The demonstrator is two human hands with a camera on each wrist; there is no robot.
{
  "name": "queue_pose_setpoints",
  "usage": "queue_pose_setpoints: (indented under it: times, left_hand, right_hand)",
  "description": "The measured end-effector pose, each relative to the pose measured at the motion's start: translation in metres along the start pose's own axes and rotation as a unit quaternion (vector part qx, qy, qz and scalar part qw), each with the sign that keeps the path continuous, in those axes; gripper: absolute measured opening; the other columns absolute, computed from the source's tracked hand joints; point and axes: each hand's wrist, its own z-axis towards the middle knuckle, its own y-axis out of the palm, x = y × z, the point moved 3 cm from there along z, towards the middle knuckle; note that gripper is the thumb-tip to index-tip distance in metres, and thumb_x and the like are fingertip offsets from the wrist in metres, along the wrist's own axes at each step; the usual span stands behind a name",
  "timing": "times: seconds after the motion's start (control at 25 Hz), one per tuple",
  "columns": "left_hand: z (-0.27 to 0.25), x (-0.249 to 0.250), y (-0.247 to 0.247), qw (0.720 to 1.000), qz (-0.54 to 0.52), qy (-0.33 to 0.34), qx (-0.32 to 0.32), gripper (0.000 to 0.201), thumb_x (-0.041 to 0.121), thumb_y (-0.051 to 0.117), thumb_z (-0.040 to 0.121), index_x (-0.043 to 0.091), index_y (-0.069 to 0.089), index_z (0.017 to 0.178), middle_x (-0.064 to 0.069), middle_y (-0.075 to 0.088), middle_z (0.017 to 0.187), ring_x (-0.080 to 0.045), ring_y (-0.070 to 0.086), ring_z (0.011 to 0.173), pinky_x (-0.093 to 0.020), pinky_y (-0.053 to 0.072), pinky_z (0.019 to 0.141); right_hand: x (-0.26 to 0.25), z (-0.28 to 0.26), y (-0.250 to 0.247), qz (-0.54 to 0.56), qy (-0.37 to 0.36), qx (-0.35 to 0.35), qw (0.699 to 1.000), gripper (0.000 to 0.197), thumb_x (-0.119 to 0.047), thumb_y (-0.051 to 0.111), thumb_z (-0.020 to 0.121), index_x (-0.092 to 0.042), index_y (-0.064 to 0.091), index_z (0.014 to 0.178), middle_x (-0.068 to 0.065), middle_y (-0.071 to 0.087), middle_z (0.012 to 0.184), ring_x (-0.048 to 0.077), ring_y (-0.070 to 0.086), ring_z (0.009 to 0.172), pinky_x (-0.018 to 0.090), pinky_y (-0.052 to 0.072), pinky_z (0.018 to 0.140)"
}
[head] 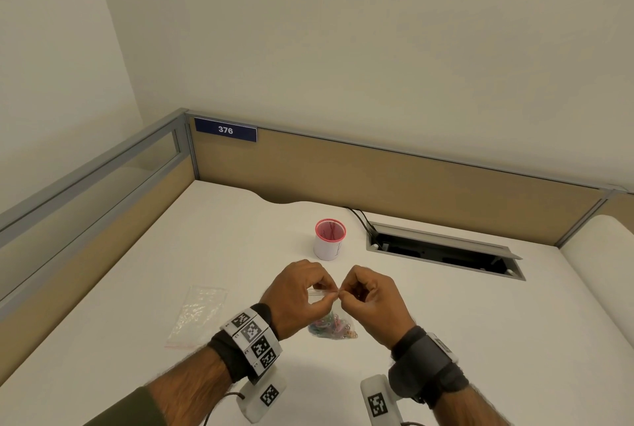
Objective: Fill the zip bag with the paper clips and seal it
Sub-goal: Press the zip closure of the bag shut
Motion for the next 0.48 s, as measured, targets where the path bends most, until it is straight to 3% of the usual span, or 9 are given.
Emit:
queue_pose_setpoints:
  times: [0.16, 0.32, 0.48]
  left_hand:
    - [0.001, 0.002, 0.002, 1.000, -0.001, 0.006, -0.012, 0.016, 0.035, 0.064, 0.082, 0.020, 0.067, 0.079, 0.008, 0.066, 0.075, -0.005, 0.054, 0.072, -0.013, 0.039, 0.072]
    - [0.001, -0.005, -0.007, 0.999, -0.030, -0.019, -0.039, 0.011, 0.042, 0.065, 0.079, 0.031, 0.064, 0.076, 0.022, 0.059, 0.072, -0.004, 0.056, 0.077, -0.009, 0.040, 0.069]
    - [-0.004, -0.012, -0.015, 0.998, -0.041, -0.032, -0.045, 0.015, 0.042, 0.067, 0.078, 0.027, 0.067, 0.075, 0.022, 0.060, 0.071, 0.000, 0.056, 0.076, -0.008, 0.041, 0.067]
  right_hand:
    - [-0.001, -0.003, -0.001, -0.002, 0.002, -0.006, 1.000, 0.008, -0.013, 0.064, 0.081, -0.016, 0.061, 0.074, 0.002, 0.059, 0.066, 0.018, 0.053, 0.065, 0.020, 0.048, 0.058]
    - [-0.003, -0.004, 0.001, -0.008, 0.002, -0.012, 1.000, 0.020, -0.013, 0.064, 0.082, -0.027, 0.057, 0.070, -0.005, 0.058, 0.065, 0.010, 0.052, 0.063, 0.016, 0.048, 0.057]
    - [-0.004, -0.004, 0.005, 0.012, 0.003, -0.011, 1.000, 0.011, -0.011, 0.064, 0.081, -0.016, 0.061, 0.072, 0.000, 0.059, 0.065, 0.008, 0.050, 0.059, 0.017, 0.047, 0.055]
